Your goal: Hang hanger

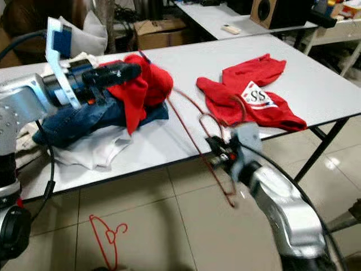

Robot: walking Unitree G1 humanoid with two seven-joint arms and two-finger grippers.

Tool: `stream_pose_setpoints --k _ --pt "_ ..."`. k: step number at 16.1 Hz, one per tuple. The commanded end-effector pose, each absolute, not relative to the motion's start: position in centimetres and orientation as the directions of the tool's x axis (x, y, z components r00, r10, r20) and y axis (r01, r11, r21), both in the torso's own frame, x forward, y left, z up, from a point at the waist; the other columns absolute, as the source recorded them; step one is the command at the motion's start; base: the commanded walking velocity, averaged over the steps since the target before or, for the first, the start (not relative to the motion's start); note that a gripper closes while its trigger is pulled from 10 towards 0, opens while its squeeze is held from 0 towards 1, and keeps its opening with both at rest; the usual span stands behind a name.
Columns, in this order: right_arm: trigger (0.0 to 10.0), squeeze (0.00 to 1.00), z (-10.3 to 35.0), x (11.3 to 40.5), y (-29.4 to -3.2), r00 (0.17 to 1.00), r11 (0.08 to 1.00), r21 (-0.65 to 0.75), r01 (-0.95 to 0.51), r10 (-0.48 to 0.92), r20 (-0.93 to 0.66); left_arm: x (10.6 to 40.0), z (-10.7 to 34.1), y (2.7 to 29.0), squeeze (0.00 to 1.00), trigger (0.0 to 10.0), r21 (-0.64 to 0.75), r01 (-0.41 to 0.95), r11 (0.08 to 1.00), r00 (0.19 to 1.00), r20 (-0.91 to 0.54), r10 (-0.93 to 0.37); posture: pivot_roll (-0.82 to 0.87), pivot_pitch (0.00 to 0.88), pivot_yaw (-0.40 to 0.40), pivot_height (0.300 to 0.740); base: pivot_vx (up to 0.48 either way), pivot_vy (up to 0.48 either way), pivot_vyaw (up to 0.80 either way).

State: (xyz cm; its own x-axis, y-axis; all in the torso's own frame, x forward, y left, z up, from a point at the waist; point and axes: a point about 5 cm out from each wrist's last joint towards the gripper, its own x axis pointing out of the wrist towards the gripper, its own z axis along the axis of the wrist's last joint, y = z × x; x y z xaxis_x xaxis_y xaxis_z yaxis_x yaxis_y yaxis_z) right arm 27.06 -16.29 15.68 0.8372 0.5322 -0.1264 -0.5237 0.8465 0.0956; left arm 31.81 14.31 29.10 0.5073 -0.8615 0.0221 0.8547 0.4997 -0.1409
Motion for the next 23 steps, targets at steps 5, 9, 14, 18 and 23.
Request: stream_pose_setpoints --k 5,9,14,18,23 --pt "10.0 0.0 16.2 25.9 -15.5 0.758 0.76 0.142 -0.634 0.647 -0.081 32.0 28.1 14.2 0.0 0.0 -0.04 0.82 0.571 0.569 -0.049 -0.821 -0.11 0.0 0.063 0.74 0.0 0.0 0.0" --pt "10.0 0.0 15.1 26.1 -15.5 0.737 0.742 0.224 -0.632 0.665 -0.122 31.7 27.6 13.9 0.0 0.0 -0.005 0.837 0.548 0.546 -0.084 -0.834 -0.11 0.0 0.061 0.74 0.0 0.0 0.0" --pt "10.0 0.0 14.2 28.2 -15.6 0.777 0.767 0.305 -0.564 0.618 -0.117 30.2 26.4 14.1 0.0 0.0 0.021 0.892 0.451 0.447 -0.192 -0.874 -0.11 0.0 0.062 0.74 0.0 0.0 0.0" --pt "10.0 0.0 14.8 30.7 -13.9 0.741 0.608 0.525 -0.595 0.668 0.067 28.8 23.5 14.0 0.0 0.0 0.007 0.925 0.38 0.356 -0.365 -0.86 -0.09 0.0 0.065 0.74 0.0 0.0 0.0" --pt "10.0 0.0 12.0 30.6 -12.1 0.709 0.658 0.527 -0.538 0.691 -0.139 31.0 24.8 14.9 0.0 0.0 0.172 0.831 0.529 0.556 -0.295 -0.777 -0.08 0.0 0.059 0.74 0.0 0.0 0.0"
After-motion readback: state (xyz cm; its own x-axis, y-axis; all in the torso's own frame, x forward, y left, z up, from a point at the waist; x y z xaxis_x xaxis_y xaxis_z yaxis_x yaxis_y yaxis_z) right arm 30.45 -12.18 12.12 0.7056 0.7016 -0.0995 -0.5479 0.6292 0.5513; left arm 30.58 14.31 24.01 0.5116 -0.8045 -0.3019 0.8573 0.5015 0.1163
